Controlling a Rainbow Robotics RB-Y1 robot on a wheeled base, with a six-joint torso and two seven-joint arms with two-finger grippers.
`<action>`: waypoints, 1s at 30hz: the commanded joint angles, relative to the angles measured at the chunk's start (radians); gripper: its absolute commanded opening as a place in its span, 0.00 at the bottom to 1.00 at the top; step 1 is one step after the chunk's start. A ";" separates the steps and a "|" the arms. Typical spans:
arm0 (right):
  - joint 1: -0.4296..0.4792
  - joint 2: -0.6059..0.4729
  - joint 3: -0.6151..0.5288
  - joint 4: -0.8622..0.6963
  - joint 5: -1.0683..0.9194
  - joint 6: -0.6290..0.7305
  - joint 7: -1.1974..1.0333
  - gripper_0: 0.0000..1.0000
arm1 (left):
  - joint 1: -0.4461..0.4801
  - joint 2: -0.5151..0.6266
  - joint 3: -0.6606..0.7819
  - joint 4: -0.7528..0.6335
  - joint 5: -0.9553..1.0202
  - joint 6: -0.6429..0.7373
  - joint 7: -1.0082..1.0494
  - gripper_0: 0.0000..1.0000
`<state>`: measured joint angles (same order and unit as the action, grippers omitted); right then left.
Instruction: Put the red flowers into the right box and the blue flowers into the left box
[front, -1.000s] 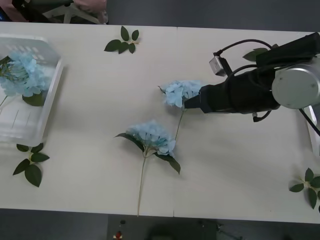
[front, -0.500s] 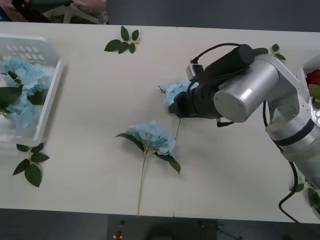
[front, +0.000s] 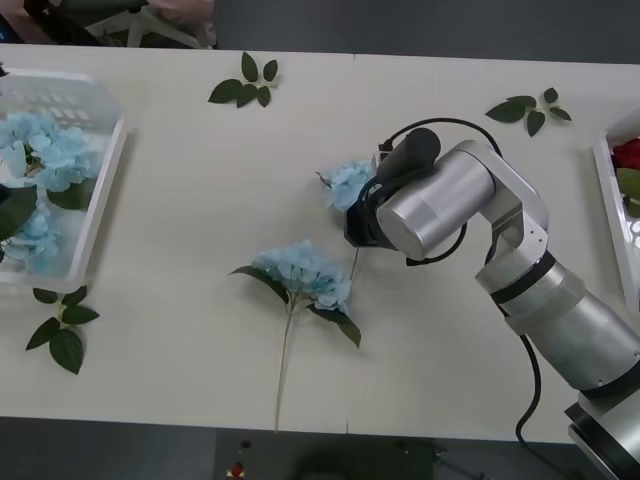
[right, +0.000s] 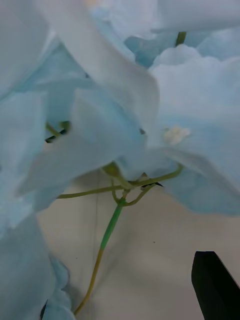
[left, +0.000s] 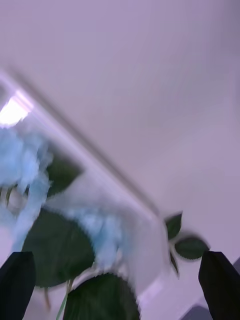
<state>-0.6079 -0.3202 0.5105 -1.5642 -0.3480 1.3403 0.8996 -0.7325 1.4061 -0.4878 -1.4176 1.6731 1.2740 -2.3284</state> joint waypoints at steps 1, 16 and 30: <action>-0.019 0.026 -0.009 0.024 0.007 -0.036 -0.036 0.81 | -0.048 -0.150 0.055 -0.017 0.031 -0.002 0.146 0.95; -0.021 0.118 -0.004 0.158 0.073 -0.158 -0.027 0.78 | 0.148 -0.616 0.236 -0.086 -0.325 -0.093 0.373 0.95; -0.021 0.158 -0.017 0.201 0.147 -0.196 -0.021 0.34 | 0.553 -0.869 0.299 -0.607 -0.682 -0.054 0.598 0.95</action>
<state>-0.6079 -0.1801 0.5110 -1.3606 -0.2069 1.1526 0.8996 -0.2068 0.5676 -0.1618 -1.9279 1.0306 1.1924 -1.8611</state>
